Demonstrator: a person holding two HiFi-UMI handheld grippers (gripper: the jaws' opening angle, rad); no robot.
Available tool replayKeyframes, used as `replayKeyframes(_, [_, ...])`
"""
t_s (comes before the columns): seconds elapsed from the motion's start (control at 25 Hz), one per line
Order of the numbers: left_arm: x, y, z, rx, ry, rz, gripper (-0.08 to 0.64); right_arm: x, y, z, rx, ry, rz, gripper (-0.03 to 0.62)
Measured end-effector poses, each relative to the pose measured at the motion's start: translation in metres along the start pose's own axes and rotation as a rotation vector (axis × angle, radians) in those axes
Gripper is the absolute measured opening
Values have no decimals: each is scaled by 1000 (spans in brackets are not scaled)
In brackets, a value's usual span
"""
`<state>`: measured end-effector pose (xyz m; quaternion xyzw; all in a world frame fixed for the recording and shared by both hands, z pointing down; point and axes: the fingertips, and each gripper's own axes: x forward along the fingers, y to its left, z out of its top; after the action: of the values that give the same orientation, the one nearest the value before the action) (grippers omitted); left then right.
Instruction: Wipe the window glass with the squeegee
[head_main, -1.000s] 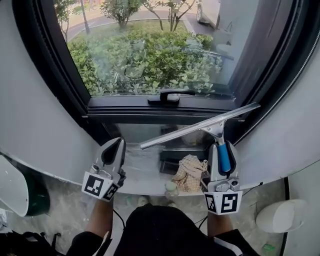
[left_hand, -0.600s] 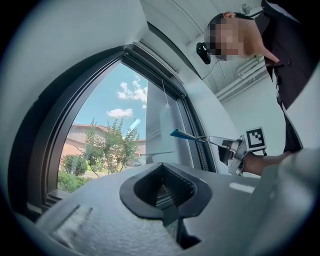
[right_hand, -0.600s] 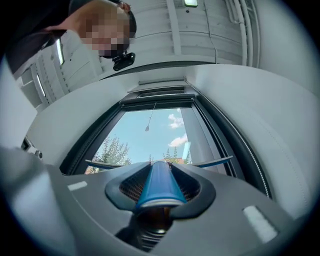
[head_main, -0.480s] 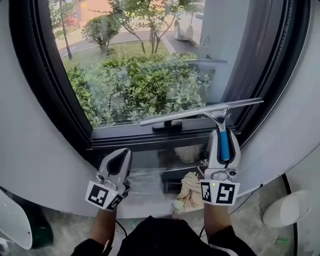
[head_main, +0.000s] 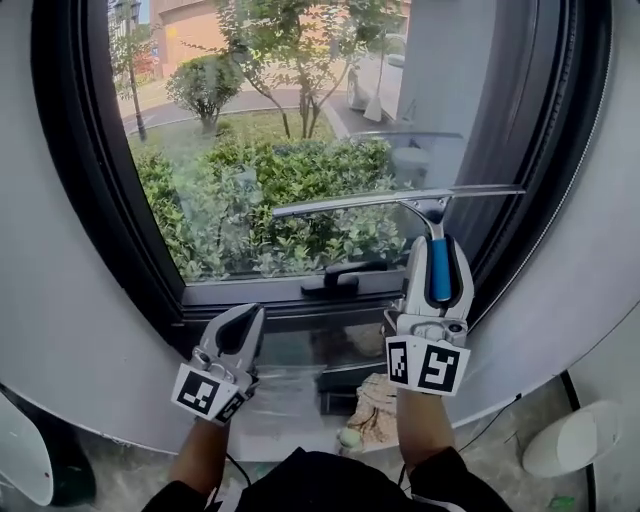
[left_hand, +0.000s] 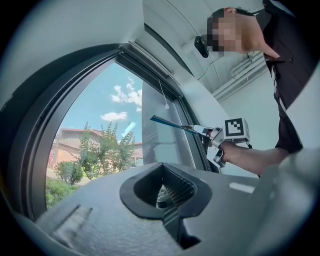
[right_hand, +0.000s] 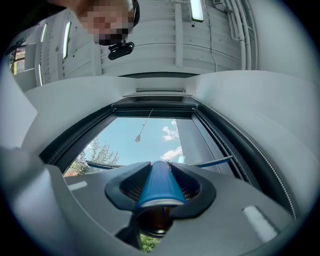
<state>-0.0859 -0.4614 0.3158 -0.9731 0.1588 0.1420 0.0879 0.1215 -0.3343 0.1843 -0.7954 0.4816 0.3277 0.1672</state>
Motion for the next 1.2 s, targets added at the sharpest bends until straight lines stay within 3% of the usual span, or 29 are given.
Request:
replayKeyframes(0.6, [30,11,6,12,-24,-32,0,89,-7,28,-16,-173,-75,132])
replayKeyframes(0.84, [34,10,8,39,-22,-40,0,112,-5,39,-99,-230,-78,132])
replayKeyframes(1.0, [34,9,6,41,-10,-43,0,129,-14,46,-42,-259,-110,132])
replayKeyframes(1.2, [33,11,5,50,-4,-44,0,148,-11,60,-49,-304,-130,132])
